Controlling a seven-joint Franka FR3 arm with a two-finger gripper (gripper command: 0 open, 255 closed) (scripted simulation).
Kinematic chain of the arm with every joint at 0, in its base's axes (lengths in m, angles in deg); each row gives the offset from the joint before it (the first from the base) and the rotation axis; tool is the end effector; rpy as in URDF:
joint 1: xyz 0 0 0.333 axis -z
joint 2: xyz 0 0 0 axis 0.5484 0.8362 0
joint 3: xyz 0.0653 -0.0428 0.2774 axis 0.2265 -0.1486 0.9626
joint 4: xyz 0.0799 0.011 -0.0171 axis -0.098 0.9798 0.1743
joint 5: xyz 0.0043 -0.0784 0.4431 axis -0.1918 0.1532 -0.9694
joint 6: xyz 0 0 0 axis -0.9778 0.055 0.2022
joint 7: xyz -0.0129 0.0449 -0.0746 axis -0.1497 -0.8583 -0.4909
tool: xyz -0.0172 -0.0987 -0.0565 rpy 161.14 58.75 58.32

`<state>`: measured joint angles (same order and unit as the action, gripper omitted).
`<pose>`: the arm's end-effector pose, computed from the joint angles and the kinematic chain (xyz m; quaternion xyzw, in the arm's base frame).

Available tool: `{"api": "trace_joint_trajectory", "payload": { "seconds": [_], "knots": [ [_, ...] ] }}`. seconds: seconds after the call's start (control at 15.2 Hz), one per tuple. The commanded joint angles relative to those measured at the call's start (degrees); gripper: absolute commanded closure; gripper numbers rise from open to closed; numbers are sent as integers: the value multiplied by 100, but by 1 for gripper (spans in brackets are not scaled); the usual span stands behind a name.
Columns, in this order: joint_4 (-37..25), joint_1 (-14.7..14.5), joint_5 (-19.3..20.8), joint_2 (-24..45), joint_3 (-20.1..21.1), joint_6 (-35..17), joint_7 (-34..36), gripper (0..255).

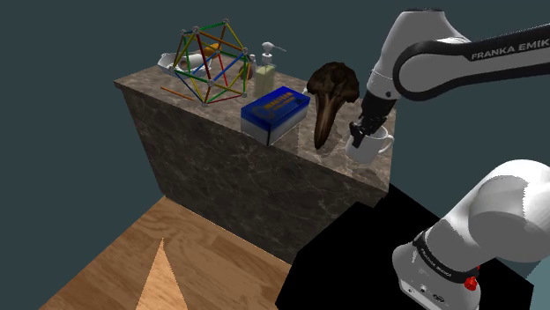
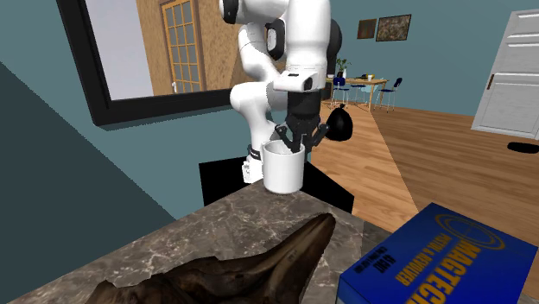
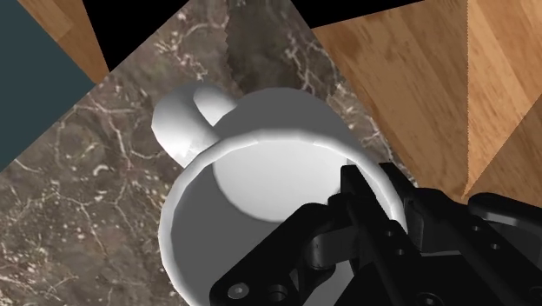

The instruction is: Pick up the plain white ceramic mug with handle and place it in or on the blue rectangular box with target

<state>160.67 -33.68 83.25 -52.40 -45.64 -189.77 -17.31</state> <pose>0.3993 -0.0320 0.3328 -0.9968 0.0802 0.0029 0.0001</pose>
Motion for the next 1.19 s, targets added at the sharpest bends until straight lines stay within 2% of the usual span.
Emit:
{"api": "trace_joint_trajectory", "payload": {
  "seconds": [0.0,1.12],
  "knots": [
    [-137,-8,-12,-57,14,195,4,255],
    [-1239,-29,-73,-415,87,1655,-3,255]
  ]
}}
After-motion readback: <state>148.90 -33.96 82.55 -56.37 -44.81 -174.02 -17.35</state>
